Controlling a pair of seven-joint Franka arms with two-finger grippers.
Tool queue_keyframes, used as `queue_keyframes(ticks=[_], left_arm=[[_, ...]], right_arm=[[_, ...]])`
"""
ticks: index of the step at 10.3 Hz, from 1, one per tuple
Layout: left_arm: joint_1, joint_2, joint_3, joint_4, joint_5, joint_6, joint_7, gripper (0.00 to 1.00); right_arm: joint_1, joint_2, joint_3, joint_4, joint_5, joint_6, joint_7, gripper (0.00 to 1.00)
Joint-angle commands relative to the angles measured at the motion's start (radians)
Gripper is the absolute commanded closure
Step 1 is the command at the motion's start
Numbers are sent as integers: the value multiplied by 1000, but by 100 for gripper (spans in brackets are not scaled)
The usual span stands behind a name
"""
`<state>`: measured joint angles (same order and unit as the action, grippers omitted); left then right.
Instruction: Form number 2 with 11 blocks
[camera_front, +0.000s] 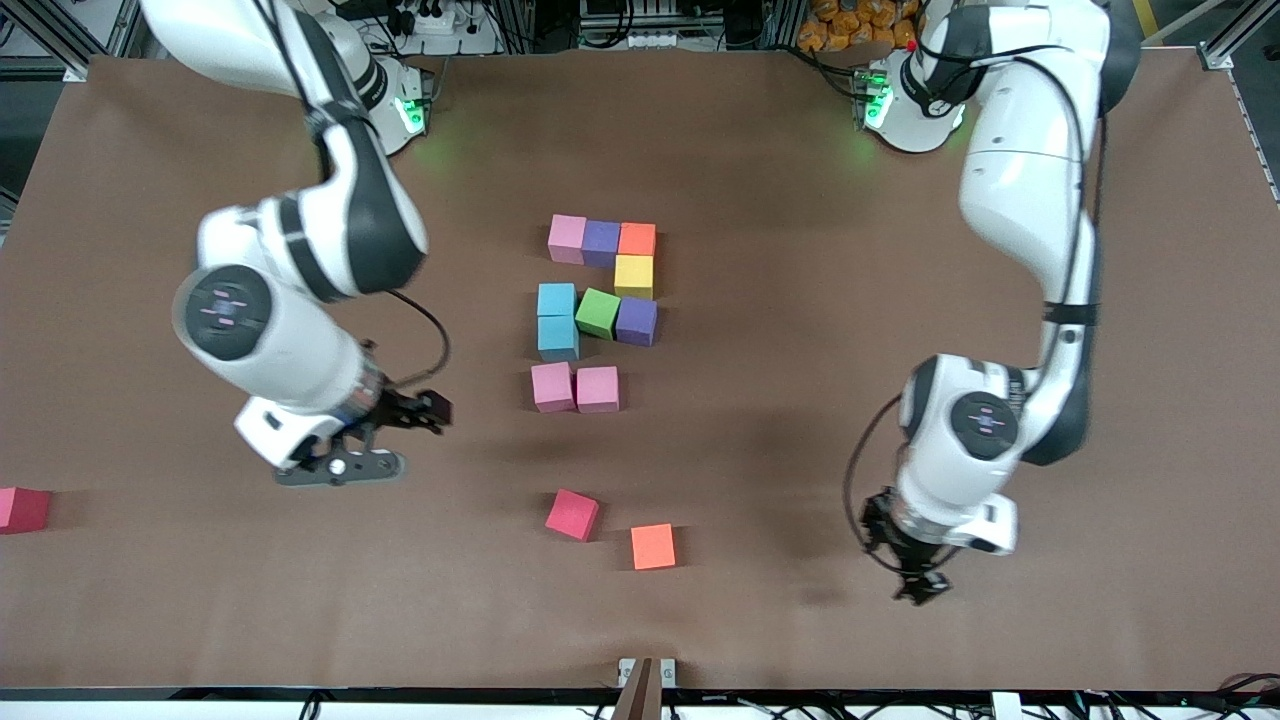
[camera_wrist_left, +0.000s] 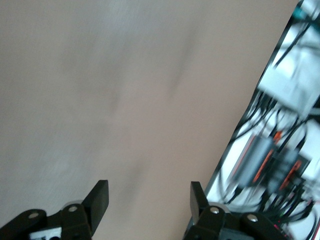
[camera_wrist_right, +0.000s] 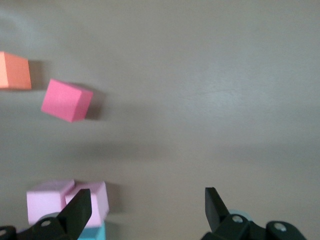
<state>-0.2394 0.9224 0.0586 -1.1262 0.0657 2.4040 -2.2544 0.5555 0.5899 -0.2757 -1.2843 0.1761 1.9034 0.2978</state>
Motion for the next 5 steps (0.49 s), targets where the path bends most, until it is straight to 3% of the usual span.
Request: queue_keyframes(ticks=[1, 5], left_arm=[[67, -79, -8, -35, 25, -77, 28, 27], [92, -125, 15, -40, 13, -190, -51, 26]], right_arm=[[6, 69, -10, 14, 186, 46, 148, 0], [50, 183, -11, 22, 184, 252, 376, 0]])
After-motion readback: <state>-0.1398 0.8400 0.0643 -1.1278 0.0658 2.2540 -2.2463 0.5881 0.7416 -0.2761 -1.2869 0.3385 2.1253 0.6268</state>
